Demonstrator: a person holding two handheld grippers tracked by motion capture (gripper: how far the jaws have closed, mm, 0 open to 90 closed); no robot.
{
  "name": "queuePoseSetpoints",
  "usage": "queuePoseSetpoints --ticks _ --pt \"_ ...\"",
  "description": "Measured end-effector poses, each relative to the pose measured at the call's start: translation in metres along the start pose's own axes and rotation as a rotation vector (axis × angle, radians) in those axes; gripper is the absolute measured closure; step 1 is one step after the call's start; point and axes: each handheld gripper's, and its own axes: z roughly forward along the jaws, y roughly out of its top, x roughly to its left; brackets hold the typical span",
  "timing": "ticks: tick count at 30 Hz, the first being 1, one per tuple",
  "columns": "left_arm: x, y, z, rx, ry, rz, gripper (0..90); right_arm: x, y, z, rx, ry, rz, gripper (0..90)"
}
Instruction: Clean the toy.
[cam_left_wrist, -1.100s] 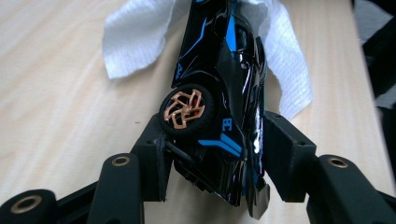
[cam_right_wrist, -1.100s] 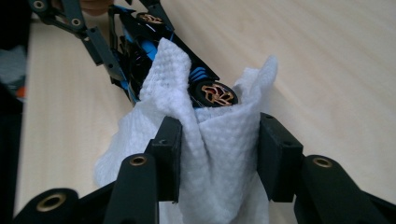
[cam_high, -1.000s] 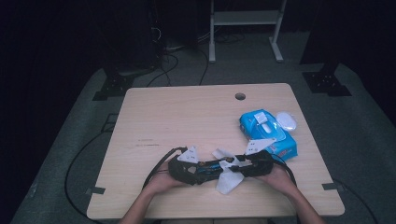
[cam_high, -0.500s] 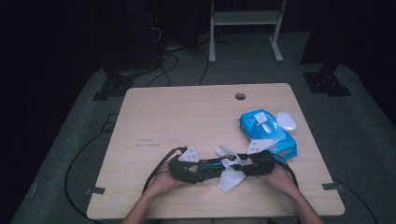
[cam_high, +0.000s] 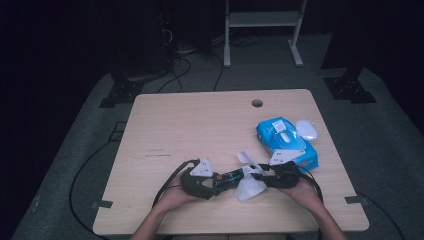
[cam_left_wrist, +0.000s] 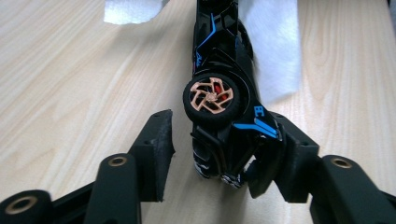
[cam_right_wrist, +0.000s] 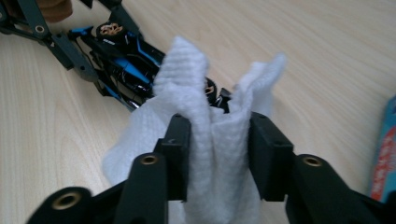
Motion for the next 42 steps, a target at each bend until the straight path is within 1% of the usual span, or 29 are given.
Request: queuePoseSetpoints --ticks 2,3,5,6,7,9,10,11,14,17,19,20,21,23,24,25,27,29,31,32,33,35,36,39,41,42 --pt "0.001 -0.001 -0.001 -0.011 -0.022 -0.011 50.6 -0.001 0.000 -0.004 -0.017 -0.002 0.015 69.3" --pt "0.000 0.000 -0.001 -0.014 -0.021 -0.001 53.3 -0.002 0.000 -0.006 -0.023 -0.009 0.018 71.7" --pt "-0.003 0.001 0.000 -0.018 -0.006 0.022 57.6 -0.002 0.002 -0.008 -0.035 -0.018 0.015 77.6" --pt "-0.004 0.003 0.000 -0.020 0.014 0.037 58.0 -0.001 0.003 -0.008 -0.041 -0.023 0.015 79.7" --pt "-0.004 0.004 0.001 -0.021 0.022 0.040 58.0 0.001 0.006 -0.009 -0.053 -0.036 0.014 81.7" --pt "-0.003 0.004 0.002 -0.024 0.033 0.039 58.1 0.003 0.011 -0.007 -0.070 -0.052 0.003 82.9" --pt "-0.002 0.003 0.002 -0.027 0.037 0.041 58.1 0.005 0.014 -0.005 -0.075 -0.070 -0.003 83.5" --pt "-0.001 0.003 0.002 -0.027 0.039 0.040 58.1 0.008 0.016 -0.003 -0.081 -0.078 -0.010 83.9" --pt "-0.001 0.002 0.002 -0.033 0.036 0.030 58.0 0.017 0.023 0.008 -0.065 -0.092 -0.039 84.3" --pt "0.000 0.001 0.002 -0.036 0.035 0.022 57.6 0.028 0.030 0.019 -0.058 -0.089 -0.068 84.3" --pt "0.000 0.001 0.003 -0.031 0.033 0.019 57.0 0.034 0.034 0.026 -0.066 -0.074 -0.083 84.3" --pt "0.000 0.000 0.003 -0.031 0.031 0.020 56.9 0.036 0.036 0.028 -0.068 -0.066 -0.083 84.3" --pt "-0.001 0.000 0.003 -0.031 0.031 0.020 56.8 0.038 0.038 0.032 -0.072 -0.048 -0.079 84.3" --pt "-0.001 0.000 0.003 -0.026 0.036 0.023 56.6 0.042 0.041 0.037 -0.080 -0.032 -0.080 84.2" --pt "-0.001 0.000 0.003 -0.026 0.037 0.026 56.6 0.043 0.041 0.039 -0.074 -0.031 -0.084 84.2" --pt "-0.001 -0.001 0.003 -0.027 0.035 0.025 56.7 0.044 0.041 0.041 -0.070 -0.037 -0.089 84.2" --pt "-0.001 -0.001 0.003 -0.032 0.034 0.021 56.9 0.041 0.039 0.039 -0.073 -0.038 -0.082 84.2" --pt "-0.001 -0.001 0.003 -0.034 0.027 0.021 57.1 0.038 0.035 0.035 -0.073 -0.064 -0.076 84.2" --pt "-0.001 -0.001 0.004 -0.037 0.029 0.022 57.6 0.034 0.032 0.032 -0.081 -0.058 -0.053 84.2" --pt "-0.001 -0.001 0.005 -0.035 0.029 0.024 57.6 0.034 0.032 0.031 -0.081 -0.072 -0.056 84.2" --pt "-0.001 0.000 0.005 -0.034 0.029 0.023 57.5 0.037 0.032 0.031 -0.076 -0.091 -0.070 84.2" --pt "0.000 -0.001 0.005 -0.034 0.024 0.012 57.4 0.040 0.034 0.034 -0.076 -0.095 -0.069 84.2" --pt "0.000 -0.001 0.005 -0.033 0.023 0.009 57.4 0.042 0.036 0.037 -0.079 -0.091 -0.072 84.2" --pt "-0.001 -0.001 0.006 -0.037 0.032 0.010 57.4 0.051 0.043 0.046 -0.087 -0.046 -0.079 84.2" --pt "0.000 -0.002 0.006 -0.043 0.025 -0.002 57.4 0.056 0.047 0.051 -0.084 -0.036 -0.096 84.1" --pt "0.000 -0.003 0.005 -0.044 0.023 -0.002 57.4 0.056 0.047 0.051 -0.081 -0.033 -0.093 84.2"
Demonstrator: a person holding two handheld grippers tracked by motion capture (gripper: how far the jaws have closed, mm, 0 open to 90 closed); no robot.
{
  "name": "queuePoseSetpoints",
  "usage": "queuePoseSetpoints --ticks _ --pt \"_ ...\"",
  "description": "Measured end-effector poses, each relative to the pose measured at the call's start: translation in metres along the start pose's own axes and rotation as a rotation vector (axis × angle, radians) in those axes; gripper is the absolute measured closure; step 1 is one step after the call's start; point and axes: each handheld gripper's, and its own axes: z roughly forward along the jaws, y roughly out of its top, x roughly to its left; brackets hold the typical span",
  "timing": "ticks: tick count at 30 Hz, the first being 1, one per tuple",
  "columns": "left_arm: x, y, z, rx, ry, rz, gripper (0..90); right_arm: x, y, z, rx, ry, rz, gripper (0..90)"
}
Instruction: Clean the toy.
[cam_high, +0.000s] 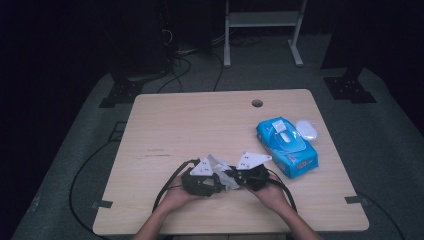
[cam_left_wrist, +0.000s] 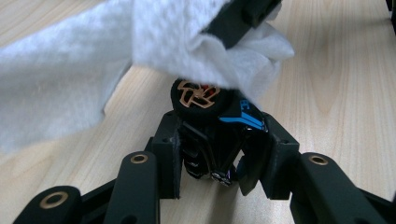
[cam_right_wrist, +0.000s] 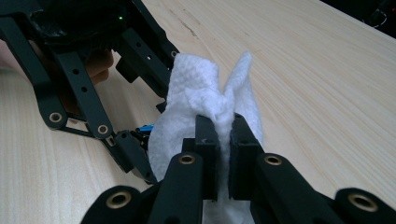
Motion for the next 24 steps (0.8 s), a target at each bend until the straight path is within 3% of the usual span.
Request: queuePoseSetpoints --ticks 2,5,7,8,14,17,21,24 --pt "0.000 0.000 0.000 -0.001 0.000 0.002 57.5 -0.005 -0.002 -0.001 -0.003 -0.001 0.014 84.2" --pt "0.000 0.000 0.000 -0.002 0.000 0.001 57.5 -0.015 -0.007 -0.007 0.001 -0.048 0.044 84.2" --pt "0.000 0.000 0.000 -0.002 0.000 0.001 57.4 -0.019 -0.009 -0.008 -0.007 -0.039 0.081 84.2" --pt "0.000 0.000 0.000 -0.002 -0.001 -0.003 57.3 -0.017 -0.008 -0.007 -0.007 -0.047 0.074 84.2" --pt "0.000 0.000 0.001 -0.002 -0.002 -0.004 57.3 0.001 0.002 0.007 -0.028 0.041 0.065 84.1" --pt "0.000 -0.001 0.001 -0.004 -0.005 -0.004 57.4 0.001 0.002 0.008 -0.027 0.039 0.058 84.1" --pt "0.000 -0.001 0.001 -0.005 -0.004 -0.007 57.4 -0.010 -0.002 0.002 -0.011 -0.041 0.055 84.2" --pt "0.001 -0.001 0.001 -0.004 -0.005 -0.001 57.4 -0.016 -0.004 -0.001 -0.014 -0.052 0.087 84.2"
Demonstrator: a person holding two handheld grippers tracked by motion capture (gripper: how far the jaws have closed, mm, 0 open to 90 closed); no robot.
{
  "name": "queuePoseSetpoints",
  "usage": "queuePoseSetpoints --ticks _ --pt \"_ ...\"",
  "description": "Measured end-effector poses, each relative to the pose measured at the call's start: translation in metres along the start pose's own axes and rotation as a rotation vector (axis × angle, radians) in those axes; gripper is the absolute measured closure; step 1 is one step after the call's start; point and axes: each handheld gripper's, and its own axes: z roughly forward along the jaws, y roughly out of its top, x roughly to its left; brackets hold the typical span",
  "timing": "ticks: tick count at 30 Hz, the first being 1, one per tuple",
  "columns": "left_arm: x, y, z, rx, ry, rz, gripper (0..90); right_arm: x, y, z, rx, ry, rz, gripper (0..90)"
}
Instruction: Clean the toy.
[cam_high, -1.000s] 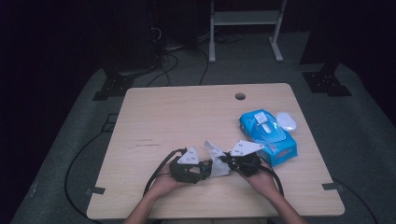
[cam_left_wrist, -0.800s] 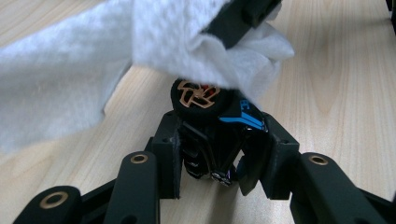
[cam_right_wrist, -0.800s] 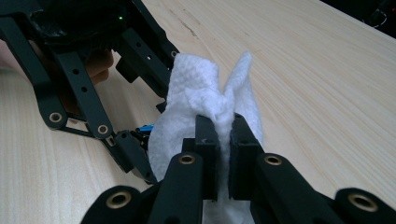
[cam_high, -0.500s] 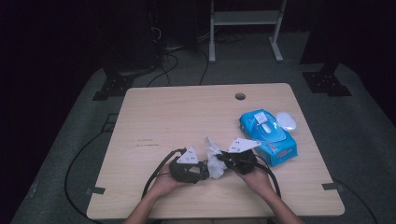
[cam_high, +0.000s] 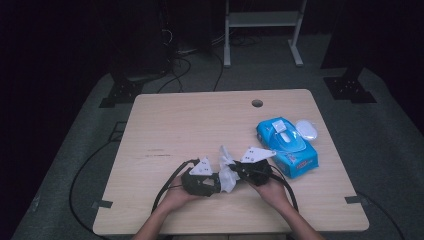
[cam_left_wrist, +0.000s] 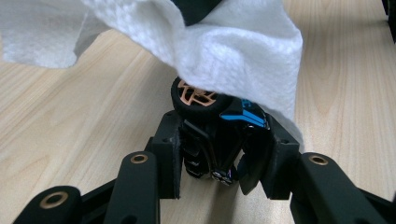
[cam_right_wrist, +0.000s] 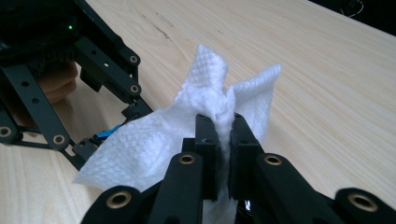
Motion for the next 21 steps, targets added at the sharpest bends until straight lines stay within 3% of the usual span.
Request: queuePoseSetpoints --ticks 4,6,7,10,11,13,15,19,21 --pt "-0.001 0.000 0.000 0.003 0.004 0.001 57.4 0.010 0.003 0.006 -0.010 0.054 0.009 84.2" --pt "-0.001 0.000 -0.001 0.007 0.004 0.004 57.4 0.016 0.005 0.008 -0.006 0.052 -0.031 84.2" --pt "-0.001 0.000 -0.001 0.006 0.003 0.004 57.4 0.015 0.005 0.006 0.000 0.046 -0.034 84.2" --pt "0.000 0.000 -0.001 0.004 0.002 0.001 57.5 0.002 0.002 -0.001 0.017 -0.047 -0.047 84.2" --pt "0.000 0.000 -0.001 0.004 0.004 0.001 57.6 -0.004 0.000 -0.003 0.020 -0.064 -0.023 84.3" --pt "0.000 0.001 0.000 0.008 0.005 0.008 57.6 -0.011 -0.003 -0.005 0.005 -0.041 0.045 84.3" --pt "0.000 0.001 0.000 0.011 0.003 0.010 57.6 -0.004 -0.002 -0.003 0.008 -0.040 0.023 84.3" --pt "0.000 0.001 0.001 0.008 0.007 0.004 57.6 0.021 0.007 0.009 -0.008 0.059 -0.018 84.2" --pt "0.000 0.001 0.000 0.010 0.002 0.006 57.6 0.034 0.009 0.014 -0.004 0.053 -0.076 84.2"
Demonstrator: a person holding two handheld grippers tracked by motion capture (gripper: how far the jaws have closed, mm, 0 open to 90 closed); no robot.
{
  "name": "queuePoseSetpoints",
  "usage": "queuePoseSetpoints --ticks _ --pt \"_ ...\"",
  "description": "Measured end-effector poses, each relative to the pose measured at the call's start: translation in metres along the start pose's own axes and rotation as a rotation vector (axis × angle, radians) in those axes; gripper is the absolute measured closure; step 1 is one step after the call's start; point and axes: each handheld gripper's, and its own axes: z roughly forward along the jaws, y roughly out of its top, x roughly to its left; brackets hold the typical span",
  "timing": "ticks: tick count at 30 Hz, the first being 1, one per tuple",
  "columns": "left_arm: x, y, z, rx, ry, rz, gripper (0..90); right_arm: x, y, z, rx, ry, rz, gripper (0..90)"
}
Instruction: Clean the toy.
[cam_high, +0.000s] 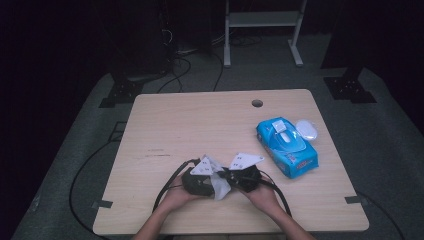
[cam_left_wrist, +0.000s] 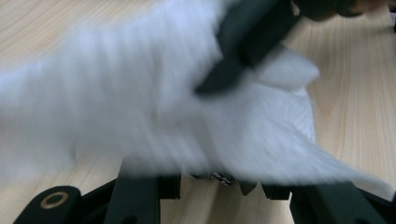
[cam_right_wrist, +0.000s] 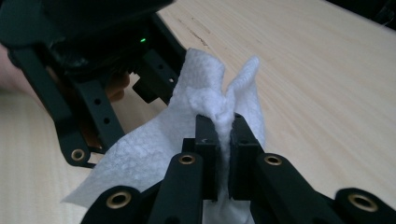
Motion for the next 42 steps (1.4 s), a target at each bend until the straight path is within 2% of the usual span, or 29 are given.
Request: queuePoseSetpoints --ticks 1,3,6,8,11,13,14,16,17,20,22,24,26,31,35,37,39,42 --pt "0.000 0.000 0.000 0.001 0.002 0.004 57.6 0.000 0.000 -0.001 0.005 -0.002 -0.011 84.2" --pt "0.000 0.000 0.000 0.001 0.005 0.004 57.7 -0.009 -0.003 -0.006 0.001 -0.004 0.013 84.2" --pt "0.000 0.000 0.000 -0.001 0.001 -0.002 57.6 -0.023 -0.010 -0.016 0.012 -0.075 0.043 84.2" --pt "0.000 0.000 0.001 -0.006 0.002 -0.001 57.7 -0.027 -0.013 -0.020 0.002 -0.075 0.076 84.2" --pt "0.001 0.000 0.001 0.000 0.001 -0.001 57.7 -0.020 -0.011 -0.017 0.001 -0.048 0.048 84.2" --pt "0.001 0.000 0.000 0.005 0.003 0.005 57.7 -0.016 -0.010 -0.017 0.009 -0.058 0.015 84.2" --pt "0.001 0.000 0.000 0.006 0.003 0.005 57.6 -0.018 -0.011 -0.019 0.012 -0.065 0.014 84.2" --pt "0.001 0.000 -0.001 0.005 0.001 0.006 57.6 -0.027 -0.015 -0.026 0.018 -0.108 0.016 84.2" --pt "0.002 -0.001 -0.001 0.002 0.000 0.005 57.7 -0.032 -0.018 -0.030 0.017 -0.124 0.037 84.2" --pt "0.001 -0.001 -0.001 0.002 0.001 0.004 57.6 -0.047 -0.026 -0.043 0.006 -0.134 0.108 84.2" --pt "0.002 -0.001 -0.001 0.002 0.000 0.007 57.6 -0.051 -0.028 -0.045 0.004 -0.103 0.141 82.8" --pt "0.002 -0.001 -0.001 0.002 -0.001 0.005 57.5 -0.048 -0.027 -0.044 0.017 -0.113 0.106 77.0" --pt "0.002 -0.001 -0.001 0.004 0.001 0.005 57.5 -0.046 -0.023 -0.045 0.027 -0.121 0.078 66.0" --pt "0.002 -0.001 -0.001 0.006 0.000 0.006 57.2 -0.045 -0.020 -0.059 0.013 -0.146 0.035 58.4" --pt "0.002 -0.001 0.000 0.011 0.001 0.002 57.0 -0.043 -0.022 -0.064 -0.004 -0.140 0.019 59.4" --pt "0.002 -0.001 0.000 0.010 0.003 0.005 57.0 -0.040 -0.022 -0.061 -0.010 -0.123 0.009 60.9" --pt "0.002 -0.001 0.000 0.010 0.003 0.006 57.1 -0.036 -0.020 -0.053 0.008 -0.107 -0.006 63.1" --pt "0.001 -0.001 0.001 0.009 0.004 0.002 57.2 -0.034 -0.021 -0.043 0.027 -0.092 -0.009 78.5"
